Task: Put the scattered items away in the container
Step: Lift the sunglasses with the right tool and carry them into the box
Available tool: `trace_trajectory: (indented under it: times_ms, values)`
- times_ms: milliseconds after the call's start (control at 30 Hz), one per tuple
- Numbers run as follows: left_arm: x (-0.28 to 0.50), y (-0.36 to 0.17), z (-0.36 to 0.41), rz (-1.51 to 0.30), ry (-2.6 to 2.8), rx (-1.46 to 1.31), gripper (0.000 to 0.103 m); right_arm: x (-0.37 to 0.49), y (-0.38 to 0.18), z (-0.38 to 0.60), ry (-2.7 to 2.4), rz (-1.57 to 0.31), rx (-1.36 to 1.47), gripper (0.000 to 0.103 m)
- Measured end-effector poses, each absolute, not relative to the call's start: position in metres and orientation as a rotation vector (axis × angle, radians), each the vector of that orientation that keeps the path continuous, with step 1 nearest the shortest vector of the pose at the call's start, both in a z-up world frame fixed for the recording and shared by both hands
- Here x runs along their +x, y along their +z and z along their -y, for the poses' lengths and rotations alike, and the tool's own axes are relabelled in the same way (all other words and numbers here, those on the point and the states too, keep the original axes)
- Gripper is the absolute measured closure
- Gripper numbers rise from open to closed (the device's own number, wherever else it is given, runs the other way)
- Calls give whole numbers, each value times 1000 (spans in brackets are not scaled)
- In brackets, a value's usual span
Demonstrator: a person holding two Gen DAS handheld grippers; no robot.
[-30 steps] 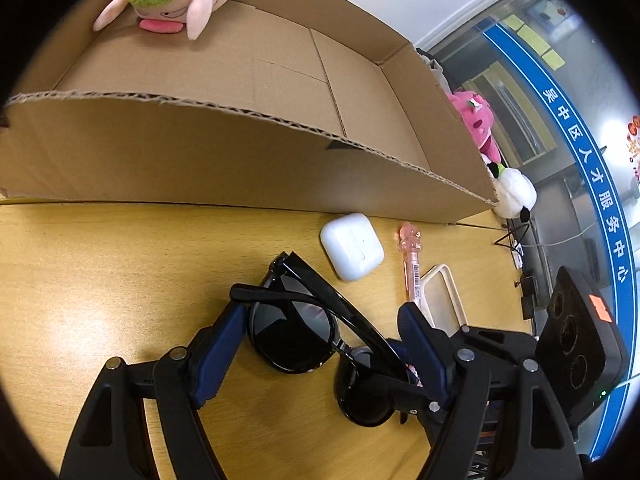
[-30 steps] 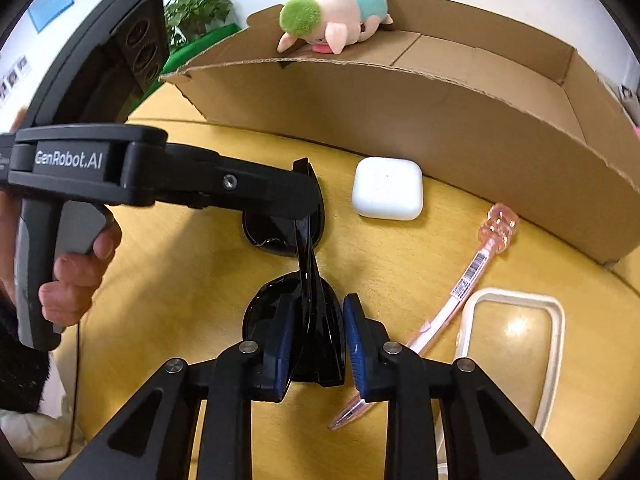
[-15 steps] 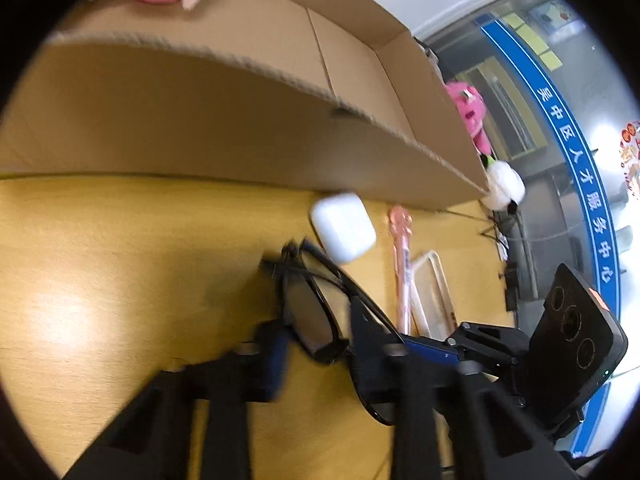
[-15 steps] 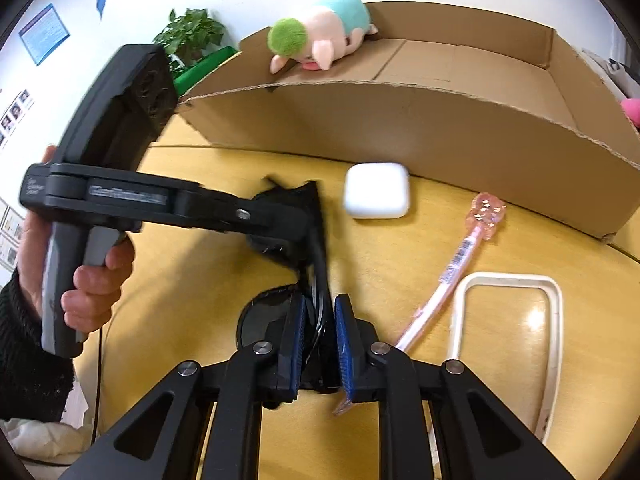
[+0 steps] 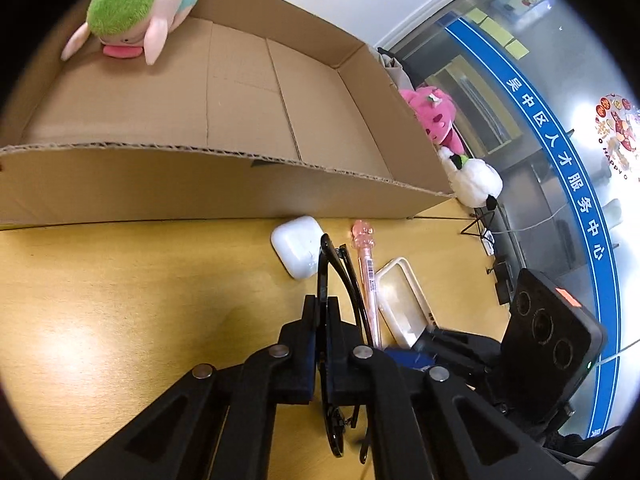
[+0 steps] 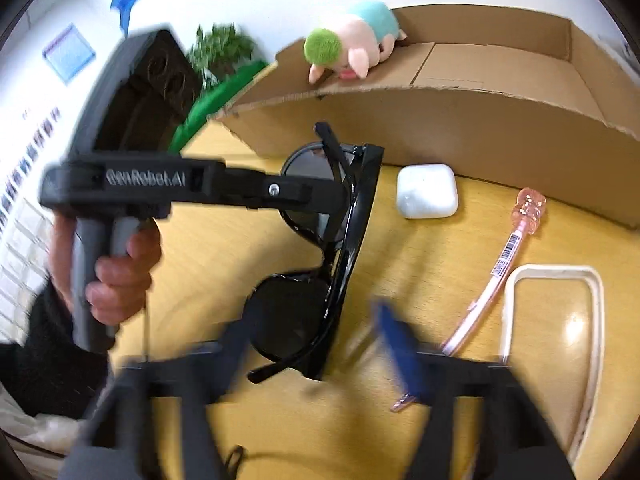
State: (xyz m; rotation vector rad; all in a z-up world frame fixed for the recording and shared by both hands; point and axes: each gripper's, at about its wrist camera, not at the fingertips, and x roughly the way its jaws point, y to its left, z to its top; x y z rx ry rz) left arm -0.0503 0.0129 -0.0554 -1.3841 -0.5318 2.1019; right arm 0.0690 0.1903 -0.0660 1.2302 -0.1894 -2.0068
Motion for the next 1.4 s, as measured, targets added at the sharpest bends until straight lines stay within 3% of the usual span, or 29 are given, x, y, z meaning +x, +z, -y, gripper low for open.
trace_trajectory:
  times_ms: [133, 400, 433, 500, 833, 1400]
  values:
    - [-49, -55, -13, 563, 2105, -1383, 101, 69, -64, -194, -1952, 324, 1222, 7]
    - [-43, -28, -18, 615, 2084, -1281, 101, 72, -66, -164, -1968, 284, 1229, 6]
    - [-42, -24, -19, 610, 2087, -1268, 101, 71, -66, -163, -1978, 287, 1224, 9]
    - [-41, -17, -21, 602, 2093, -1251, 101, 71, -62, -162, -2006, 245, 1209, 43]
    - [-58, 11, -28, 551, 2104, -1188, 100, 60, -32, -152, -2107, 61, 1205, 44]
    - [-198, 150, 0, 448, 2189, -986, 99, -93, 116, -136, -2162, -70, 1083, 44]
